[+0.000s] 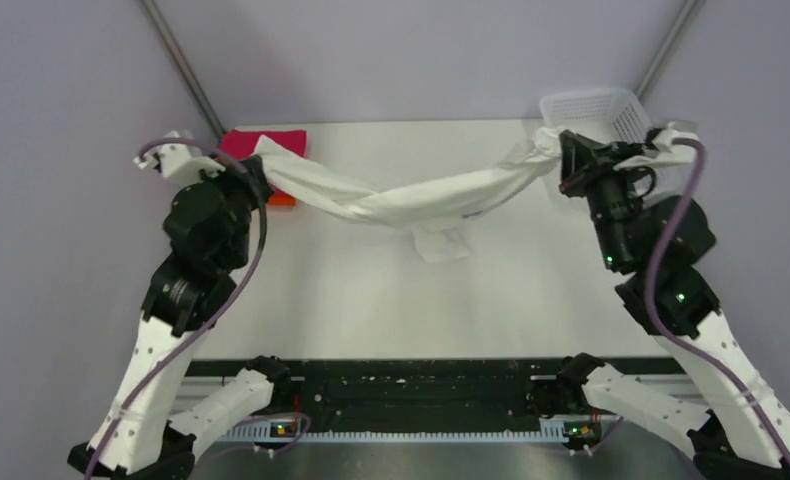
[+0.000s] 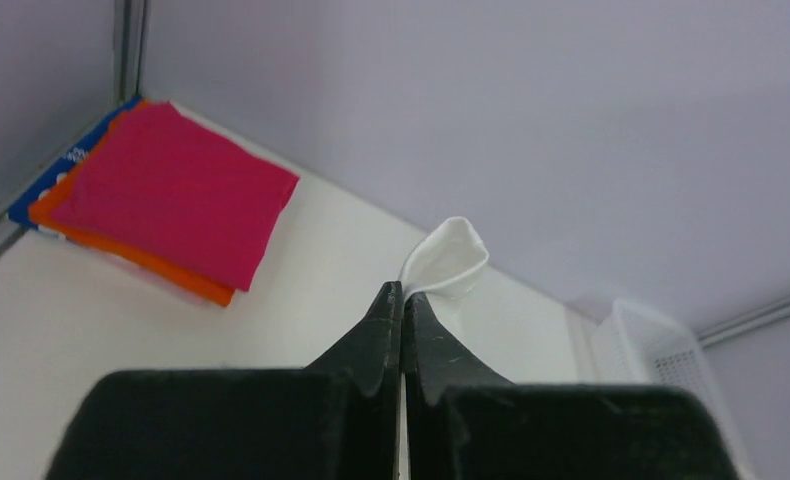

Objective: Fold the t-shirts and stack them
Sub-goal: Flatten out the tshirt

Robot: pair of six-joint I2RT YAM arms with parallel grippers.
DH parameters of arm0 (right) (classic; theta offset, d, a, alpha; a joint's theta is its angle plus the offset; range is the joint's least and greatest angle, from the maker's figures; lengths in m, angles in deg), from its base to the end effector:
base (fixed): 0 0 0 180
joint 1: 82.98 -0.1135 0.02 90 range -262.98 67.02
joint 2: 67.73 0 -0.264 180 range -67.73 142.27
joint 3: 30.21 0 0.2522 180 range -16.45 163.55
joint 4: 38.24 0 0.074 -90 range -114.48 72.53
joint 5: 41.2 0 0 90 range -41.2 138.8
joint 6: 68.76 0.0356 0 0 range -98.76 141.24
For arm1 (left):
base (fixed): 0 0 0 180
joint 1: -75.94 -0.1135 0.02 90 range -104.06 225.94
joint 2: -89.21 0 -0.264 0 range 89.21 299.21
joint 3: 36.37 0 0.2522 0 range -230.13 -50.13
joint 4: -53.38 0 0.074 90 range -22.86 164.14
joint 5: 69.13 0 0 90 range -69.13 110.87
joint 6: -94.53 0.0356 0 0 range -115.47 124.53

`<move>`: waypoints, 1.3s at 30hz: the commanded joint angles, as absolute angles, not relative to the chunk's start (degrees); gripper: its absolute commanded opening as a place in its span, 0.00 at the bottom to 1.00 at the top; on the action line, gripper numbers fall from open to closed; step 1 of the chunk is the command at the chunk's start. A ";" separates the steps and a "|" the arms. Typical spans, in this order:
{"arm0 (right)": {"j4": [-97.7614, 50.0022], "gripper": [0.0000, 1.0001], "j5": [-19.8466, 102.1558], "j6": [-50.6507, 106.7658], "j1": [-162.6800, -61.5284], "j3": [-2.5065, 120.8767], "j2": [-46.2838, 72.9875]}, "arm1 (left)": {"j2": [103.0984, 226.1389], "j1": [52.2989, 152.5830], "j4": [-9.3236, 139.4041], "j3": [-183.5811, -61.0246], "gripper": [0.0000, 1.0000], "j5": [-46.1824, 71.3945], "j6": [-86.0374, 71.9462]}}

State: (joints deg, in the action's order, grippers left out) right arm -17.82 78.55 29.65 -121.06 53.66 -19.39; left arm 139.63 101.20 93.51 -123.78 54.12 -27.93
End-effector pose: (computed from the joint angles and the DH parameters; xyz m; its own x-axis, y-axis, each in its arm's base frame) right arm 0.1298 0.0793 0.4846 0.1798 0.3022 -0.9361 -0.1867 0.9448 0.2692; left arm 0.1502 -0.0493 0.4630 0.0324 -0.5116 -0.8586 -0.1432 0.8478 -0.5106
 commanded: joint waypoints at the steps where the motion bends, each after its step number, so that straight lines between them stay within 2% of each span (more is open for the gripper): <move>1: -17.14 0.00 74.62 27.23 -121.08 58.42 -25.20 | 134.23 100.99 91.61 -129.43 0.00 58.29 -22.48; 8: -13.60 0.00 76.89 26.53 -121.15 59.56 -29.22 | 132.39 100.99 92.54 -130.53 0.00 65.04 -21.70; 15: -14.72 0.00 93.57 24.83 -121.13 50.22 -22.93 | 148.57 99.49 99.54 -130.56 0.00 69.70 -26.20; 19: -17.40 0.00 95.91 29.20 -118.60 41.52 -17.06 | 160.74 90.73 100.26 -127.76 0.00 54.95 -28.91; 23: -25.49 0.00 83.78 38.83 -114.02 28.03 -9.28 | 177.08 83.40 98.68 -124.53 0.00 44.93 -30.76; 24: -28.78 0.00 82.12 40.88 -113.32 24.26 -6.63 | 181.42 82.84 97.53 -124.84 0.22 43.18 -29.60; 26: -33.79 0.00 80.72 44.50 -112.02 20.99 0.87 | 190.03 82.54 101.10 -129.64 0.71 37.63 -27.74; 27: -34.50 0.00 79.81 45.57 -111.28 21.18 4.71 | 193.80 82.60 105.03 -133.99 0.83 34.92 -28.22; 28: -33.98 0.00 80.03 46.25 -110.93 22.39 8.60 | 196.31 82.81 106.55 -136.52 0.90 32.55 -28.12; 31: -29.62 0.00 81.19 47.68 -110.84 26.93 15.56 | 194.34 84.18 104.27 -135.50 0.99 29.23 -27.56; 39: -30.74 0.00 80.71 48.84 -110.85 24.93 12.61 | 171.18 92.02 101.45 -116.46 0.99 24.51 -27.48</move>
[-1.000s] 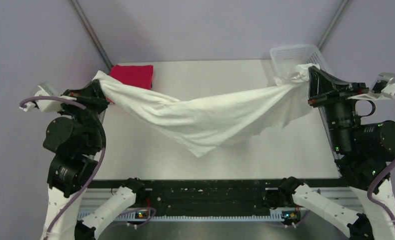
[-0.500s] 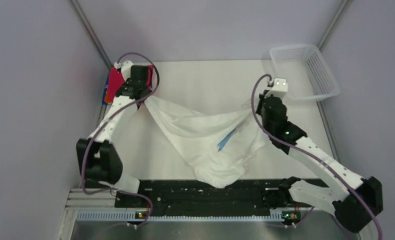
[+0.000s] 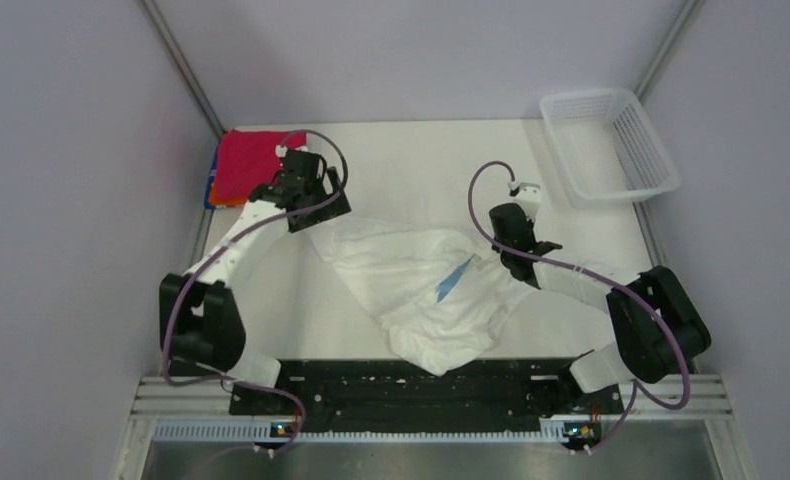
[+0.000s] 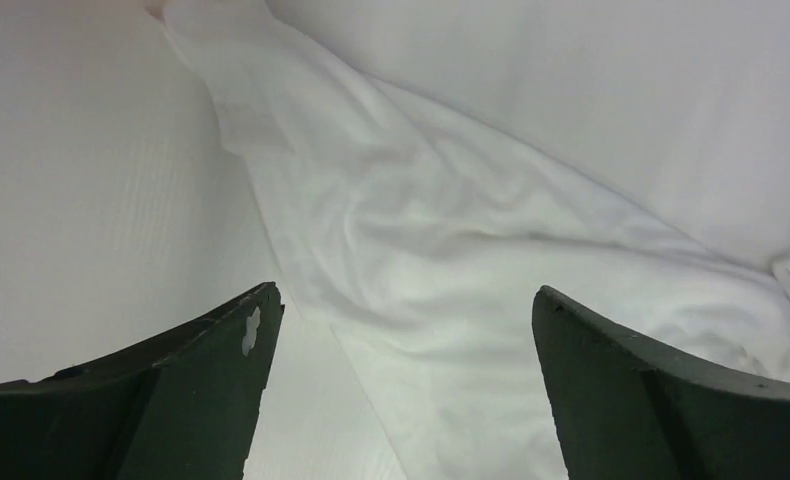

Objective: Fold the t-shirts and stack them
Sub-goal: Flatten out the tshirt

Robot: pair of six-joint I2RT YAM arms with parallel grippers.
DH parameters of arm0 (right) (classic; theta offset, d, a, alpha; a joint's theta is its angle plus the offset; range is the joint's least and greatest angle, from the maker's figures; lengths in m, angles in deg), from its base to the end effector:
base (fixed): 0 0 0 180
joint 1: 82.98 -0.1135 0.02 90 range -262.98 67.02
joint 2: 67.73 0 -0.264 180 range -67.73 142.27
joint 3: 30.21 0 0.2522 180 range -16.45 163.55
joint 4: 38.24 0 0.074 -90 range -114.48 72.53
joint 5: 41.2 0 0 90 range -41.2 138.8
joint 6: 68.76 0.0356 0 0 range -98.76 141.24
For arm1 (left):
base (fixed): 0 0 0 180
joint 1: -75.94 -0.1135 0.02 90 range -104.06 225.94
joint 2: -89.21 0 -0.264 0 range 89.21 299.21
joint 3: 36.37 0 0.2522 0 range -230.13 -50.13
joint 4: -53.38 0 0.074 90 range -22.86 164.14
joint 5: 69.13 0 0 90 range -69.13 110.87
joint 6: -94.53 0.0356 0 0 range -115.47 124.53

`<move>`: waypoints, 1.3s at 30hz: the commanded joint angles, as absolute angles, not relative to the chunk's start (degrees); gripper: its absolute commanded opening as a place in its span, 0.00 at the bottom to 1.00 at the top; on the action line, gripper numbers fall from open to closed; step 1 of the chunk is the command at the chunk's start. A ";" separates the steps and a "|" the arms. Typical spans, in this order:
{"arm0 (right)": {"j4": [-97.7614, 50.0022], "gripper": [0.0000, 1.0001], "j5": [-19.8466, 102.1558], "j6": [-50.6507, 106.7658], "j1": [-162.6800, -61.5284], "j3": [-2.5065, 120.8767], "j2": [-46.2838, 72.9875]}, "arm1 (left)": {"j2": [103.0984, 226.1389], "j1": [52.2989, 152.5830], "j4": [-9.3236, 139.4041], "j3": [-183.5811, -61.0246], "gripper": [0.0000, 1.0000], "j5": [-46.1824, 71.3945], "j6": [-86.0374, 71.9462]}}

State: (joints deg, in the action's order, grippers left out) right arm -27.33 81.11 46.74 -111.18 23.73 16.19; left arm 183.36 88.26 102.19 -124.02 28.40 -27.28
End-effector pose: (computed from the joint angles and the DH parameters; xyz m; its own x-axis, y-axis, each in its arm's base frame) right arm 0.2638 0.1199 0.1819 -0.5393 0.1237 -0.8330 0.2093 0.9778 0.0096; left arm 0.3448 -0.0705 0.2584 -0.7557 -0.3698 -0.5404 -0.3056 0.9291 -0.2084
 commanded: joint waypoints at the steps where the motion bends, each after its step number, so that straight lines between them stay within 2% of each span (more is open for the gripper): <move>1: -30.20 0.00 80.74 48.83 -110.84 24.84 12.24 | 167.87 94.40 102.15 -114.00 0.99 23.64 -27.99; 6: -29.77 0.00 80.82 48.81 -110.55 24.46 11.14 | 158.25 105.67 105.77 -102.32 0.99 17.75 -32.35; 11: -29.82 0.00 79.36 49.01 -110.31 24.42 11.45 | 157.25 117.01 103.51 -95.92 0.95 15.16 -37.59; 17: -29.18 0.00 78.75 48.95 -110.31 24.02 10.86 | 161.84 118.05 101.63 -95.07 0.76 20.31 -40.09; 26: -28.72 0.00 78.94 48.84 -110.31 24.07 11.00 | 169.34 118.13 96.16 -95.04 0.52 15.28 -39.59; 29: -28.65 0.00 78.83 48.93 -110.32 24.13 11.18 | 170.16 118.13 95.68 -94.87 0.38 14.62 -39.43; 34: -28.14 0.00 79.09 48.99 -110.30 24.25 11.43 | 170.75 118.13 97.12 -96.20 0.00 15.86 -39.58; 39: -26.52 0.00 80.61 48.66 -110.27 25.21 10.55 | 166.06 118.13 101.05 -98.04 0.00 18.08 -39.30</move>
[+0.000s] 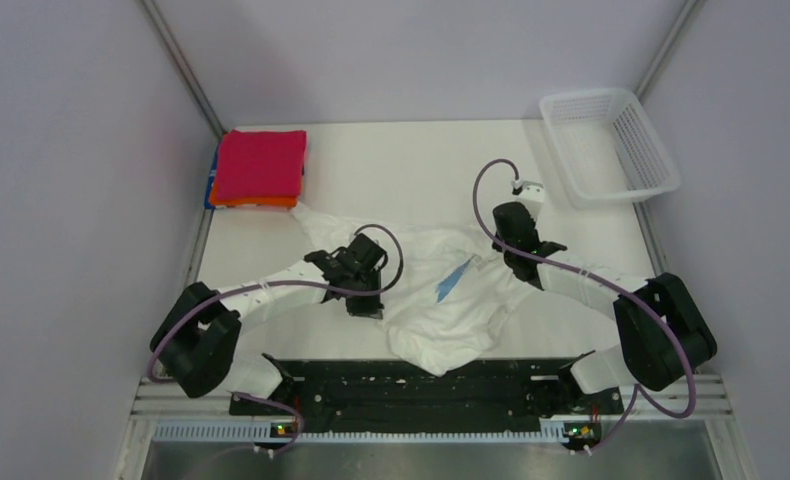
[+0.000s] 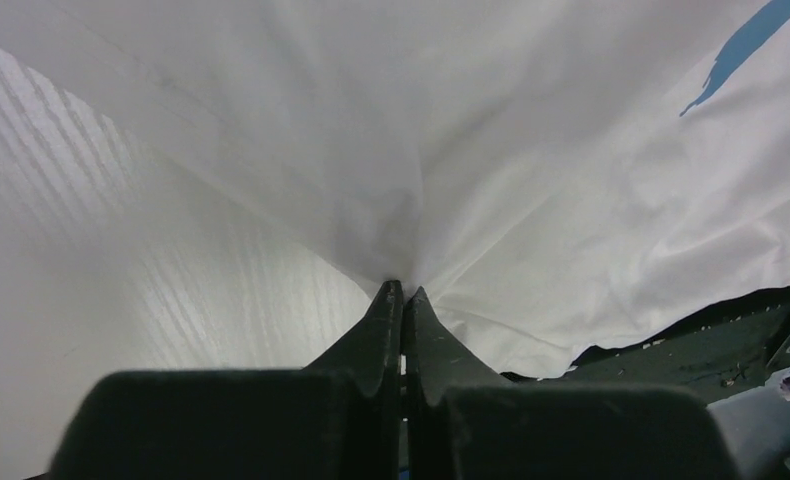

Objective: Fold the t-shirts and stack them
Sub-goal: Flatten out the tshirt

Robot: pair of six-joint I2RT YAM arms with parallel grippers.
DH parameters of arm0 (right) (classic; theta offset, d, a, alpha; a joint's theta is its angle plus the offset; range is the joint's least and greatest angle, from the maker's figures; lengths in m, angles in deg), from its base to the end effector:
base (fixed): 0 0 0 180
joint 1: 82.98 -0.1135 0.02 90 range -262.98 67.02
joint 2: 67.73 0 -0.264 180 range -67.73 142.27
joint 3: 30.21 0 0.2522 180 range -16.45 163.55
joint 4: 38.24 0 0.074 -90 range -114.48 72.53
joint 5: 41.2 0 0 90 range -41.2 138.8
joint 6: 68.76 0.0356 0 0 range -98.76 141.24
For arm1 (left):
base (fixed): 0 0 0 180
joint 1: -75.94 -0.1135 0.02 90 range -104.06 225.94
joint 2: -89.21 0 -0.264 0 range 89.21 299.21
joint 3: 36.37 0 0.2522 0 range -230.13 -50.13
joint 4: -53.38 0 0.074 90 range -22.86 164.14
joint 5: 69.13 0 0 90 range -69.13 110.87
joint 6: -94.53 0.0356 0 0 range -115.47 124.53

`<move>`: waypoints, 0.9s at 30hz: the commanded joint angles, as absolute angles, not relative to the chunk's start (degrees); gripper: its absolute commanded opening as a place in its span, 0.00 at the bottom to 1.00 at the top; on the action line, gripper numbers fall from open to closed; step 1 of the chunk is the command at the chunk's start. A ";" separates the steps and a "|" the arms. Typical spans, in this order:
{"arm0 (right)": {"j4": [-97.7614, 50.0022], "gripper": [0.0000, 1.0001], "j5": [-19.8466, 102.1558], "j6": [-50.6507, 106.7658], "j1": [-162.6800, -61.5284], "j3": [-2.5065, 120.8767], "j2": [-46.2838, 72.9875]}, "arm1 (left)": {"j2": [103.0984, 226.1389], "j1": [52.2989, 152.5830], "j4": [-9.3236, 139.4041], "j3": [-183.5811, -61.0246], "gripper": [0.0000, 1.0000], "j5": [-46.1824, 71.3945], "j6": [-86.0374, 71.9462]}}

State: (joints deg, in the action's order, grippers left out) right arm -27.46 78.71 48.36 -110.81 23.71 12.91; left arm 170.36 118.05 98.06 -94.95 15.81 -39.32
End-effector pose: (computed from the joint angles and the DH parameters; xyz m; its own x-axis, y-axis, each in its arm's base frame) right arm 0.2608 0.1176 0.1968 -0.5042 0.1807 -0.8445 0.1966 0.9762 0.0915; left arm 0.1868 -0.1731 0.1766 -0.9736 -0.0501 -0.2225 0.0260 0.9448 -0.3266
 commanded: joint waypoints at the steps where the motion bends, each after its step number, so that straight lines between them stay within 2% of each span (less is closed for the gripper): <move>1: -26.10 0.00 81.02 48.34 -110.33 25.58 9.93 | 164.26 118.13 102.69 -99.02 0.00 19.59 -39.22; 8: -22.33 0.00 81.08 44.64 -110.31 30.00 -1.56 | 148.37 118.05 113.87 -109.94 0.00 38.73 -38.51; 11: -21.15 0.00 78.92 42.16 -110.26 33.36 -9.04 | 140.11 118.09 110.77 -113.77 0.00 46.27 -34.36; 15: -19.75 0.00 72.58 40.28 -110.27 39.20 -18.73 | 132.97 118.06 103.15 -120.71 0.00 50.69 -26.76; 19: -16.76 0.00 63.76 38.64 -110.34 49.31 -25.15 | 131.01 118.04 100.60 -130.57 0.00 47.09 -20.01; 27: -9.27 0.00 52.31 35.86 -110.31 71.34 -26.68 | 132.08 118.04 102.82 -150.42 0.00 36.73 -12.65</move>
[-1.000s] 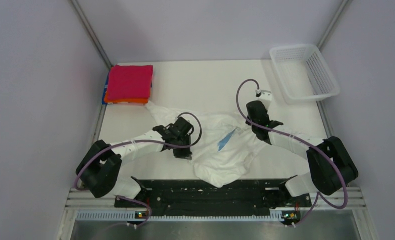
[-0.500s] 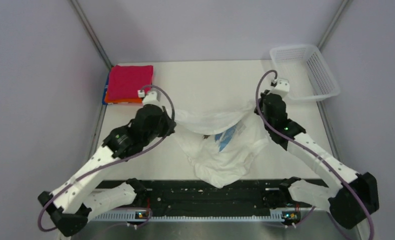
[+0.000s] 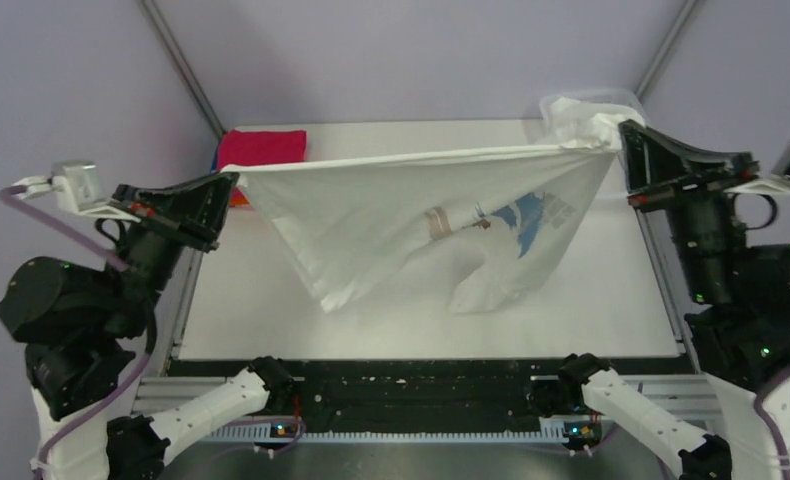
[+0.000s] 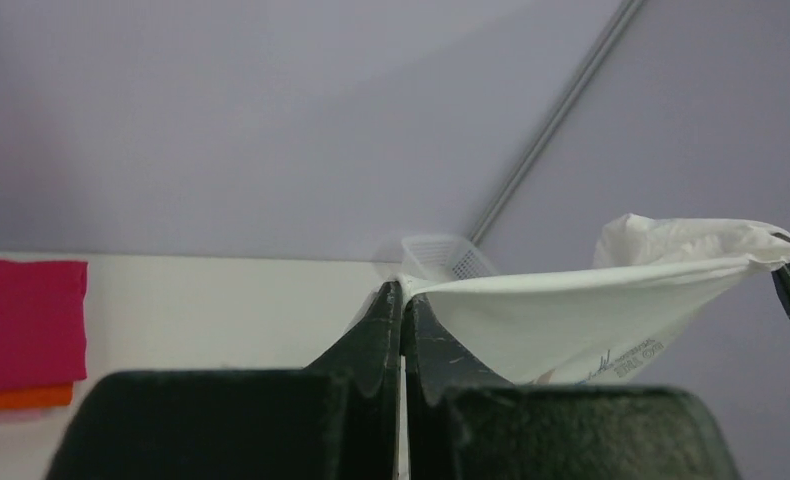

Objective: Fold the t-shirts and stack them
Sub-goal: Flatten out the tshirt

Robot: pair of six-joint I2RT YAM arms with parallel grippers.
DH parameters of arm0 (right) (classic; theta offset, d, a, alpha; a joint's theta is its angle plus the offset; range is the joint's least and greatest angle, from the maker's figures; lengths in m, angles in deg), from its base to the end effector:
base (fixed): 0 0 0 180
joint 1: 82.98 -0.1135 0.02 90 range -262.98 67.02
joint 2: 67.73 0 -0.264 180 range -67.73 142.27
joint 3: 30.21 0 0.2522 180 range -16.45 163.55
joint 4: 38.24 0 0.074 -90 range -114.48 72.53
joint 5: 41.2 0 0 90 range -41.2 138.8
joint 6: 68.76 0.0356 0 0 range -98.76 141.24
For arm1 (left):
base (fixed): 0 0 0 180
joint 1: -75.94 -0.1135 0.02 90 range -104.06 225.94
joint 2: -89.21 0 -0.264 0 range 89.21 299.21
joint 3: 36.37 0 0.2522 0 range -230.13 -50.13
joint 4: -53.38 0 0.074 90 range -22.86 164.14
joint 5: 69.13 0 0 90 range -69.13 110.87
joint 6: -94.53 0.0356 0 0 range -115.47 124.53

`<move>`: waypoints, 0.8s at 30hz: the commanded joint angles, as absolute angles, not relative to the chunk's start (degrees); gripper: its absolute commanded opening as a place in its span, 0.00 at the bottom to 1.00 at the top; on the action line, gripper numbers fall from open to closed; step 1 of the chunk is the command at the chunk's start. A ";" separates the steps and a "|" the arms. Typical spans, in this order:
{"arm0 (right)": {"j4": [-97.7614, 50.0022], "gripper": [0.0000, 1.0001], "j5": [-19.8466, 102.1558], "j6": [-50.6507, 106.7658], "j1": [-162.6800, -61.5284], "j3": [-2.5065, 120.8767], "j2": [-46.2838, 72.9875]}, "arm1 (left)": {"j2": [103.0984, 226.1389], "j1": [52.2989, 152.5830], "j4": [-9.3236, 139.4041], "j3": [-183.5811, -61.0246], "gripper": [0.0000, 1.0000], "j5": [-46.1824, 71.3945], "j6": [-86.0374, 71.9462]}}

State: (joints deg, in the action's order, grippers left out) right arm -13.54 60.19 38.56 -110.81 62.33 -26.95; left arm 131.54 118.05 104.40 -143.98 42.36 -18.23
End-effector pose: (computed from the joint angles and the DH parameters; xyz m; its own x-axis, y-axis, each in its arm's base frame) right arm 0.0680 0.0279 0.5336 0.2941 0.4853 -0.8234 -0.4082 0.8428 0.3509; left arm 0.0341 -0.0132 0.5468 0.0290 -0.5115 -0.8588 0.4032 0.7922 -0.4582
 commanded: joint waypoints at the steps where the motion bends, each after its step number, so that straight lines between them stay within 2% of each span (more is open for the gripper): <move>1: -8.49 0.00 51.15 35.57 -110.31 73.55 -26.49 | 132.12 118.07 102.94 -152.08 0.00 35.22 -12.24; 6: -5.41 0.00 47.67 34.01 -110.31 81.53 -25.67 | 134.11 118.04 103.70 -158.46 0.00 30.95 -10.97; 10: -4.06 0.00 50.70 31.79 -110.31 84.40 -24.05 | 137.09 118.04 103.89 -159.23 0.00 34.58 -10.69; 12: -4.27 0.00 53.35 29.22 -110.31 83.98 -22.86 | 139.39 118.04 104.34 -158.66 0.00 42.24 -10.94; 16: -5.42 0.00 61.93 24.43 -110.36 80.31 -19.00 | 146.90 118.05 104.48 -155.33 0.00 66.71 -10.81; 18: -7.84 0.00 67.18 22.02 -110.31 76.50 -16.21 | 152.05 117.44 103.60 -152.66 0.00 74.16 -10.55; 19: -9.43 0.00 69.74 20.22 -110.31 74.50 -14.23 | 154.91 115.10 104.62 -152.14 0.00 73.68 -11.70; 21: -12.27 0.00 75.43 17.58 -110.36 70.93 -9.35 | 162.41 104.69 108.48 -151.50 0.00 62.94 -17.79; 22: -13.53 0.00 78.01 16.23 -110.32 69.37 -6.56 | 165.74 98.58 107.84 -150.15 0.00 61.13 -20.12; 24: -15.92 0.00 82.59 14.32 -110.25 66.61 1.38 | 173.25 95.07 104.74 -147.64 0.00 63.31 -18.56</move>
State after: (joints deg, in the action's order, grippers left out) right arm -10.58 68.78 21.39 -110.81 71.84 -11.06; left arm 161.37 104.91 104.36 -152.22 59.41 -15.30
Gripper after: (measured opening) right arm 0.014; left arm 0.013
